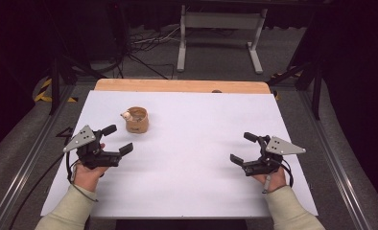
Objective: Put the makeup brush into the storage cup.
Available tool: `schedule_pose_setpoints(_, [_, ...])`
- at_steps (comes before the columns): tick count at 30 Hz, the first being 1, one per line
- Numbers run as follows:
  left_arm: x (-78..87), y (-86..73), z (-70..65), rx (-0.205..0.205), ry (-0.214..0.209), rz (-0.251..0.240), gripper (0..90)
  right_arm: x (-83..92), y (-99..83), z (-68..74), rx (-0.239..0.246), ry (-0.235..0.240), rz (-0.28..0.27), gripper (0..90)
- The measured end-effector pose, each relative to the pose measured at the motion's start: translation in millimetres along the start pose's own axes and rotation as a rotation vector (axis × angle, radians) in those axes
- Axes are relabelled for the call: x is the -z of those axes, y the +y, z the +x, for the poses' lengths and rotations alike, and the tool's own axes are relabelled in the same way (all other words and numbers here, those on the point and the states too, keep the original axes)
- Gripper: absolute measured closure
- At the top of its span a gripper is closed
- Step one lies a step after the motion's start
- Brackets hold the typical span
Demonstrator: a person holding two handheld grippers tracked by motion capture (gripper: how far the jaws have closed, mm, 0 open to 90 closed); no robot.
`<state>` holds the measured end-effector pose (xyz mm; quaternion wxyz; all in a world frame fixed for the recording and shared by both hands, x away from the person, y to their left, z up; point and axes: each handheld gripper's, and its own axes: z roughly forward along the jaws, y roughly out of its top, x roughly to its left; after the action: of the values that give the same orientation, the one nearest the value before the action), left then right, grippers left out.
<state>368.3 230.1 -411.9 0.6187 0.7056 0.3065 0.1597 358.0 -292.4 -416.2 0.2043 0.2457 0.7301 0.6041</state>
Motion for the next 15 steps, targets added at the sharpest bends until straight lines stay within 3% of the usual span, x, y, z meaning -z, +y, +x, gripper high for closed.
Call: schedule_pose_setpoints(15, [-0.4, -33.2, -6.1, 0.019, -0.035, 0.032, 1.6, 2.9, -7.3, -0.2, 0.005, -0.009, 0.009, 2.2])
